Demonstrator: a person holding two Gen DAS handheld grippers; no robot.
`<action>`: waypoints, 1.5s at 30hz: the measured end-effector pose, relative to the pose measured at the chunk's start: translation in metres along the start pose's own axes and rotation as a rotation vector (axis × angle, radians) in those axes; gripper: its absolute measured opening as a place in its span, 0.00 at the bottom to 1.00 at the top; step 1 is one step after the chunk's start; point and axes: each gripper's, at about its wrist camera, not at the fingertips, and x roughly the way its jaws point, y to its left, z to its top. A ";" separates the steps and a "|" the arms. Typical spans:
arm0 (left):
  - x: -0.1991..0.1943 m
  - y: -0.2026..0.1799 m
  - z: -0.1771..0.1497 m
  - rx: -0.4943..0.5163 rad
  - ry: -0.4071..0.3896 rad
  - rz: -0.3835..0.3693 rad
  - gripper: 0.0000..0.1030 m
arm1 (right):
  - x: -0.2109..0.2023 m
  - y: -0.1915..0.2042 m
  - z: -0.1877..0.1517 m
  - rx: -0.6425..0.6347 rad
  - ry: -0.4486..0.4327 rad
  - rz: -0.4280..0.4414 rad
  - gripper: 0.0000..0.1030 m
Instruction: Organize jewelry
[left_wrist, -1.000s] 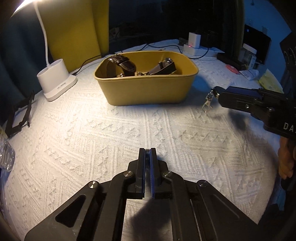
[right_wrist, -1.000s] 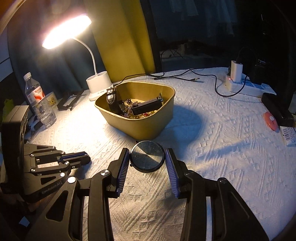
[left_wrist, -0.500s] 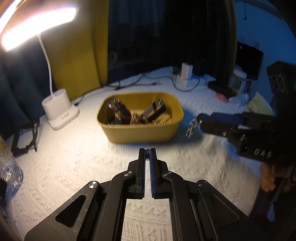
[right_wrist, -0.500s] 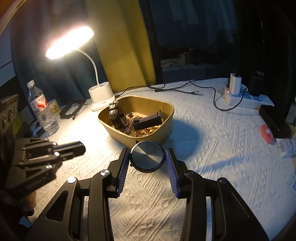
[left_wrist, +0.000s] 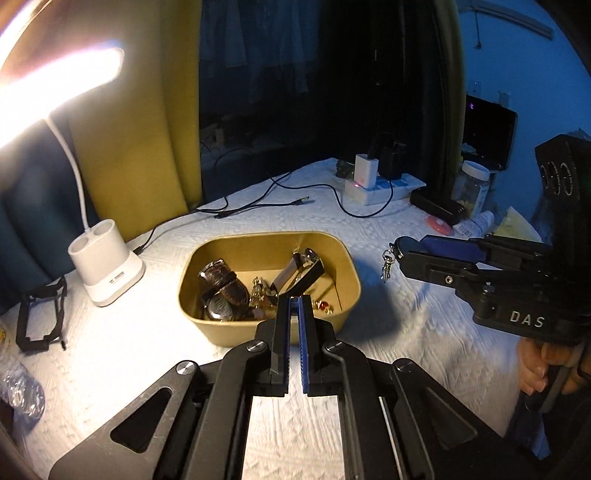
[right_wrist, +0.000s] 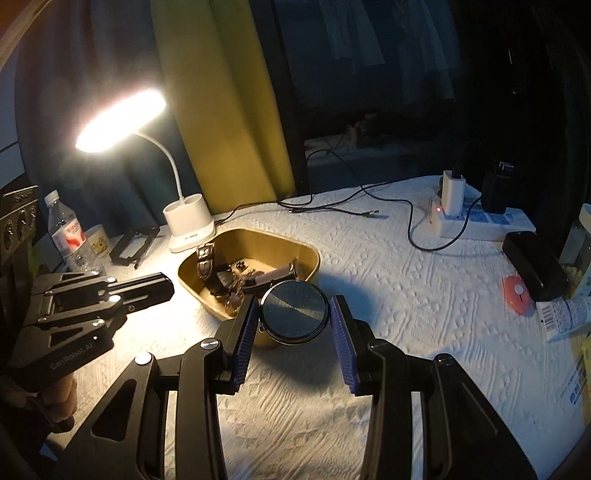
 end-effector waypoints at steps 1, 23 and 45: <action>0.005 0.001 0.001 -0.006 0.003 0.001 0.05 | 0.000 0.000 0.001 -0.001 -0.002 -0.001 0.39; 0.043 0.038 0.001 -0.125 0.067 -0.060 0.28 | 0.054 0.011 0.020 -0.057 0.083 -0.024 0.39; 0.026 0.050 -0.003 -0.153 0.032 -0.032 0.28 | 0.052 0.021 0.022 -0.076 0.094 -0.041 0.39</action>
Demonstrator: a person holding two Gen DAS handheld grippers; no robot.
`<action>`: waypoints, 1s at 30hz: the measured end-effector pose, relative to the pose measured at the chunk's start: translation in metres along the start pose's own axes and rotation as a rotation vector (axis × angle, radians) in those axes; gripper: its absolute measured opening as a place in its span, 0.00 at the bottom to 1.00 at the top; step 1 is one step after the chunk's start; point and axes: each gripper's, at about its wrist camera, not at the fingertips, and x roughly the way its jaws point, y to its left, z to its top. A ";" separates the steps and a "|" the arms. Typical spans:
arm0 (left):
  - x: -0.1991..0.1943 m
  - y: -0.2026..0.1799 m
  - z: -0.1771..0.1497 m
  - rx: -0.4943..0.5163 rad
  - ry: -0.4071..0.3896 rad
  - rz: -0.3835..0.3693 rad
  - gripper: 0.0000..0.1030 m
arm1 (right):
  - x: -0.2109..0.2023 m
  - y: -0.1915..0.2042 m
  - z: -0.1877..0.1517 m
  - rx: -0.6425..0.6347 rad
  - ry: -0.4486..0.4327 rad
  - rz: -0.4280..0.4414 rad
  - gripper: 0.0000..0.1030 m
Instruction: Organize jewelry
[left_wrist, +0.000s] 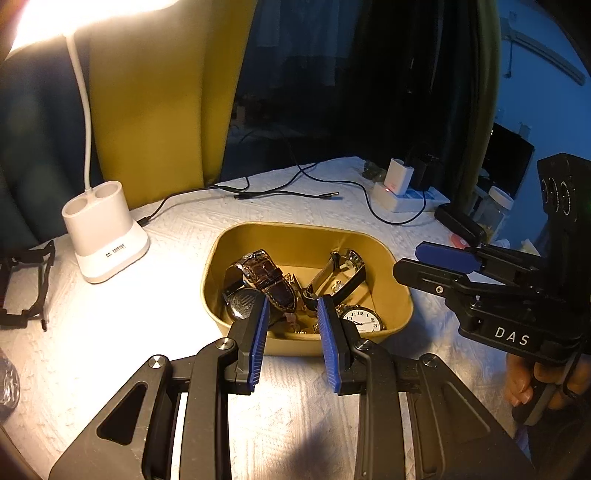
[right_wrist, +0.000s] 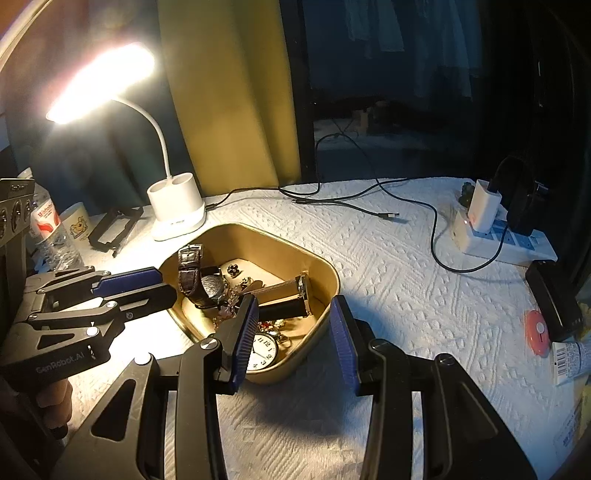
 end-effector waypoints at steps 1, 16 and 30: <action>-0.002 0.000 -0.001 0.002 0.000 0.002 0.28 | -0.002 0.001 -0.001 0.001 0.000 0.001 0.39; -0.039 -0.011 -0.020 0.012 -0.025 0.018 0.29 | -0.032 0.020 -0.017 -0.005 -0.018 -0.006 0.39; -0.079 -0.025 -0.035 0.041 -0.073 0.015 0.29 | -0.071 0.036 -0.038 -0.006 -0.049 -0.033 0.39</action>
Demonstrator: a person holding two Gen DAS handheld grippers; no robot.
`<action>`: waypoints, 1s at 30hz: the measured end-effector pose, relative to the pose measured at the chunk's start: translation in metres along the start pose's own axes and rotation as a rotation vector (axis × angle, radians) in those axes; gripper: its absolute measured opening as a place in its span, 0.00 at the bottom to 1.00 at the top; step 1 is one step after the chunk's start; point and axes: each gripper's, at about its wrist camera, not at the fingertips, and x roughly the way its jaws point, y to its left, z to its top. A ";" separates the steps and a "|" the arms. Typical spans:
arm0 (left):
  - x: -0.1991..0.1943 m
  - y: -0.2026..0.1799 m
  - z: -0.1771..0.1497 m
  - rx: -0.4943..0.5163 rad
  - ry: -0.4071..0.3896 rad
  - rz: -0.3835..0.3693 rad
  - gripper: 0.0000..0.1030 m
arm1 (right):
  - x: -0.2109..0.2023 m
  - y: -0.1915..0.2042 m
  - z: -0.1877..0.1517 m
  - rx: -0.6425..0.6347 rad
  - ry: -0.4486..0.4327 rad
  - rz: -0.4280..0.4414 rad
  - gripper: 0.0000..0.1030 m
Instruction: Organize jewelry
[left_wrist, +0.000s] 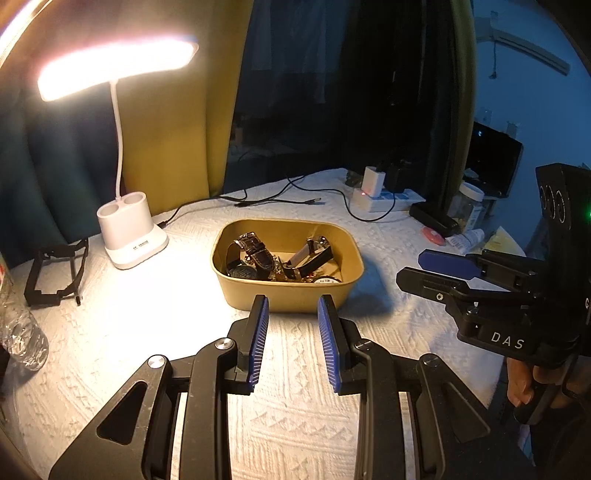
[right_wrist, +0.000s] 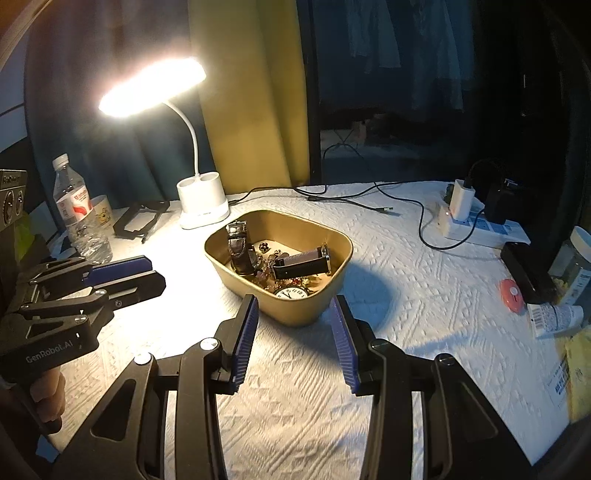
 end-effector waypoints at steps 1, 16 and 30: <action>-0.003 -0.002 0.000 0.003 -0.005 -0.001 0.29 | -0.002 0.000 -0.001 -0.001 -0.003 -0.001 0.39; -0.050 -0.032 0.006 0.058 -0.104 -0.005 0.49 | -0.058 0.004 -0.004 -0.010 -0.100 -0.045 0.39; -0.097 -0.026 0.026 0.000 -0.291 -0.002 0.59 | -0.106 0.007 0.017 -0.017 -0.235 -0.084 0.41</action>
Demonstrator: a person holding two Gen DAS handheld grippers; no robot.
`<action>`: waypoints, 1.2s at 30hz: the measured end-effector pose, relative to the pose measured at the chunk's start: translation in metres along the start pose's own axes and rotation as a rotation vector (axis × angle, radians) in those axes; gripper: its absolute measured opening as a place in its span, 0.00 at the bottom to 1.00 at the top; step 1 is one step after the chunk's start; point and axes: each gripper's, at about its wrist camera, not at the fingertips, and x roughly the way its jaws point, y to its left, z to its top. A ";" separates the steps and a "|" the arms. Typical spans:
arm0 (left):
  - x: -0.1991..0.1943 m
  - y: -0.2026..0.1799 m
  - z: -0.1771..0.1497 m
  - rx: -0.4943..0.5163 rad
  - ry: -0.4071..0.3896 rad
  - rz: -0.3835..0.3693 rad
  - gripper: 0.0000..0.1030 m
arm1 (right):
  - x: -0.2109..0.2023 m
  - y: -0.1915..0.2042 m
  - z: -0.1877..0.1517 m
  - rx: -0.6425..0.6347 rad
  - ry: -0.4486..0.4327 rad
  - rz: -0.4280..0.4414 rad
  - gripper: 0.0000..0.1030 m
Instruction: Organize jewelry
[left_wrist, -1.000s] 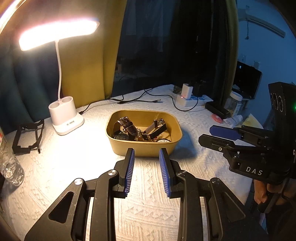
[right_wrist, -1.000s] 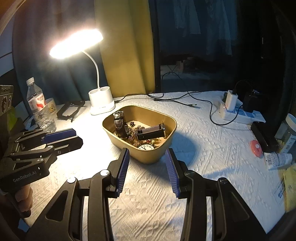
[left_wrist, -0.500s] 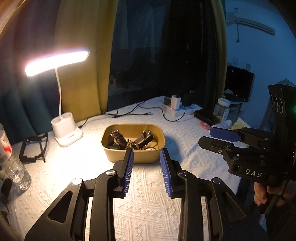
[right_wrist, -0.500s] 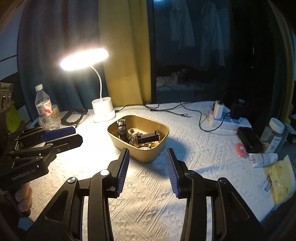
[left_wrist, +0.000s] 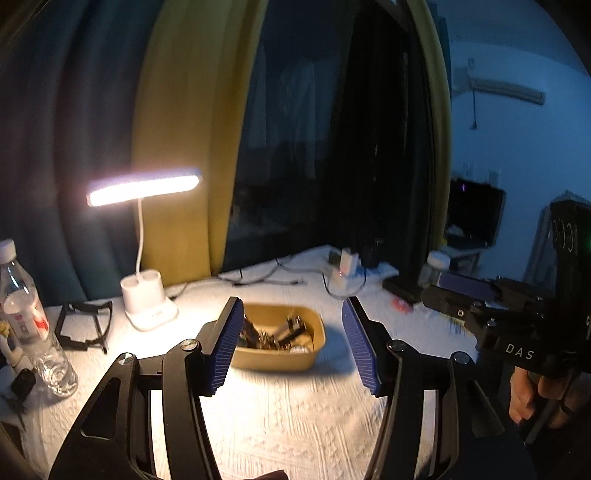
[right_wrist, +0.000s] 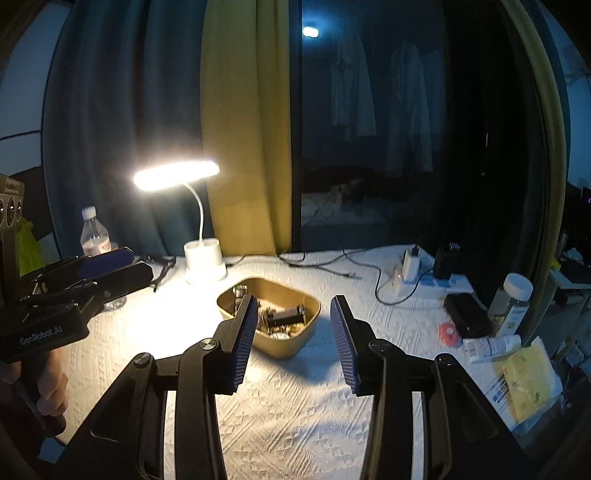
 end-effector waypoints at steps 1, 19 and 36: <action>-0.001 0.002 0.001 -0.006 -0.015 0.011 0.62 | 0.000 0.000 0.000 0.003 -0.002 -0.002 0.44; 0.025 0.023 -0.006 -0.023 0.020 0.048 0.71 | 0.044 -0.010 -0.009 0.030 0.068 -0.018 0.75; 0.037 0.027 -0.008 -0.029 0.052 0.035 0.71 | 0.052 -0.010 -0.008 0.026 0.080 -0.025 0.75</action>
